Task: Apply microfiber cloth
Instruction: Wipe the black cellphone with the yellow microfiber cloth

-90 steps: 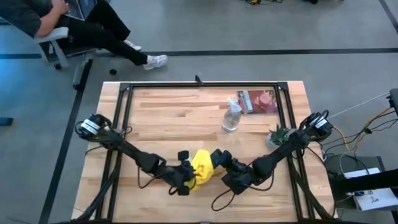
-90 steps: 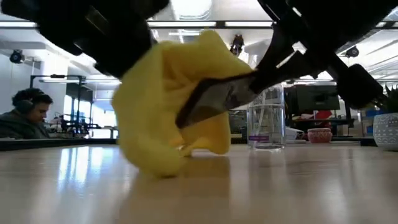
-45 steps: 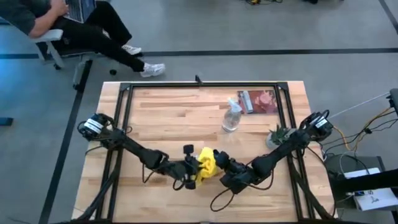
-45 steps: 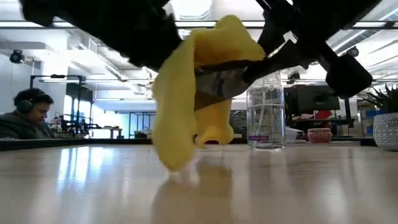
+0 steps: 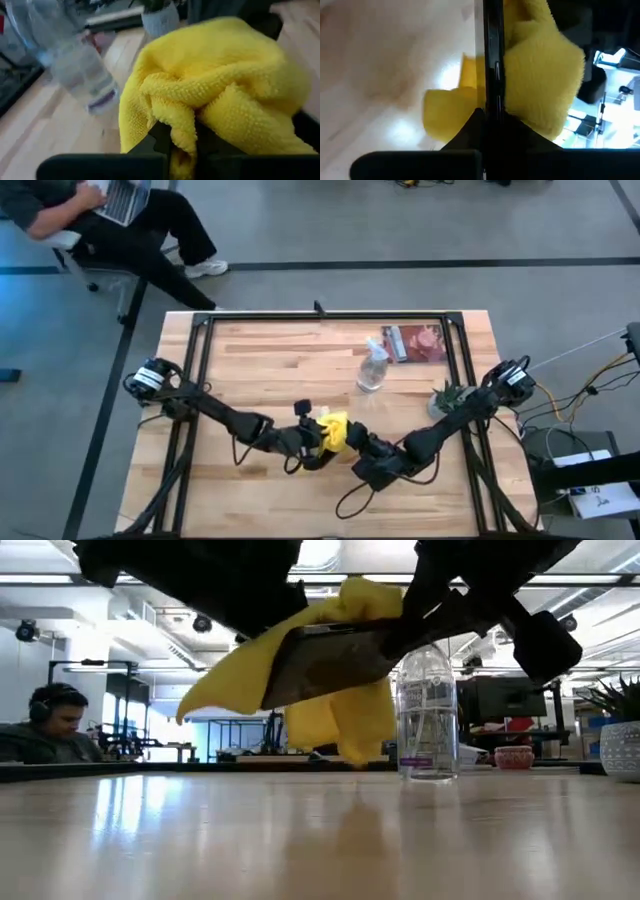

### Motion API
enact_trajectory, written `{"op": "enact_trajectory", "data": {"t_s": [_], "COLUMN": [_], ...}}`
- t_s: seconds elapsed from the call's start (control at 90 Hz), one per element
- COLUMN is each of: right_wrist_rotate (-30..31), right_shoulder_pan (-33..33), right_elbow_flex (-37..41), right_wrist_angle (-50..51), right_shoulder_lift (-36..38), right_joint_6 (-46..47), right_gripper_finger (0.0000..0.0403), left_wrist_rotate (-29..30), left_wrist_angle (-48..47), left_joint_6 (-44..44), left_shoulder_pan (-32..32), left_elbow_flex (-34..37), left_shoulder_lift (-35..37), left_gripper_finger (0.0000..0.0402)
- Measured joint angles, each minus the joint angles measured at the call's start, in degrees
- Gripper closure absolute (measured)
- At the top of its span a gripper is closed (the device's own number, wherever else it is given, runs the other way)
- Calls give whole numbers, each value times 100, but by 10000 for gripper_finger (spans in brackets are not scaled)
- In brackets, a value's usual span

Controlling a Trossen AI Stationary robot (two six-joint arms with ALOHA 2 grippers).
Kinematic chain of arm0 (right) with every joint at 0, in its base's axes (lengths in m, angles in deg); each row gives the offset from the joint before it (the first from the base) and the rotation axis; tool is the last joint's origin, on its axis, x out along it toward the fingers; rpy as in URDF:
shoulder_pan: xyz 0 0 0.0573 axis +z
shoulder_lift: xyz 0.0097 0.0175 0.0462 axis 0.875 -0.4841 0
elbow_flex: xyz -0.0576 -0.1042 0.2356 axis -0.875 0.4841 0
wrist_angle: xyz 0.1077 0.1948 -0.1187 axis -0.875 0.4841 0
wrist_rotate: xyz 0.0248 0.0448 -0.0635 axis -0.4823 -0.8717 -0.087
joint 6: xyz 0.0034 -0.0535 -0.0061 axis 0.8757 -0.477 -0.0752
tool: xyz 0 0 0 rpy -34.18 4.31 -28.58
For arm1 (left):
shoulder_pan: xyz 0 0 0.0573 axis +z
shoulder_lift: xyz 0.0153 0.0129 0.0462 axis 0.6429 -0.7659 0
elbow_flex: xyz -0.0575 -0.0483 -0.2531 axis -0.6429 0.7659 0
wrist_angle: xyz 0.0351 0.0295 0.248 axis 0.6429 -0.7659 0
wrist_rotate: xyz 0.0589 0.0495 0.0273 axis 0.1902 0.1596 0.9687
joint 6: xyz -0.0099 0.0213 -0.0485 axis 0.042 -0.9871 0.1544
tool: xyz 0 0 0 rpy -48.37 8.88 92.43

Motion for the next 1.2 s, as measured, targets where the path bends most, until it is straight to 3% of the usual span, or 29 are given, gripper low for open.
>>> {"op": "enact_trajectory", "data": {"t_s": [0.178,0.322,0.522,0.678,0.789,1.011,1.144,1.2], "right_wrist_rotate": [234,667,455,410,-38,-352,-595,-602], "right_shoulder_pan": [13,-23,-8,-23,-19,-105,-189,-244], "right_elbow_flex": [-139,-288,-347,-294,-269,-130,-112,-122], "right_wrist_angle": [-92,-148,-103,-13,58,120,112,88], "right_shoulder_lift": [67,61,52,42,42,-37,-161,-232], "right_joint_6": [-61,53,-99,-149,-129,-130,-157,-159], "right_gripper_finger": [392,392,392,392,393,393,393,393], "left_wrist_rotate": [-207,-384,-361,-159,160,94,70,-226], "left_wrist_angle": [-1301,-1357,-1696,-2878,-3390,-2901,-1430,-770], "left_joint_6": [1055,1464,1657,2209,2356,1512,442,-54], "left_shoulder_pan": [-336,-716,-1075,-1128,-1127,-1133,-1094,-1039], "left_elbow_flex": [50,42,37,33,33,33,33,33], "left_shoulder_lift": [86,120,224,523,792,1291,1282,1141], "left_gripper_finger": [392,392,392,392,392,392,392,392]}}
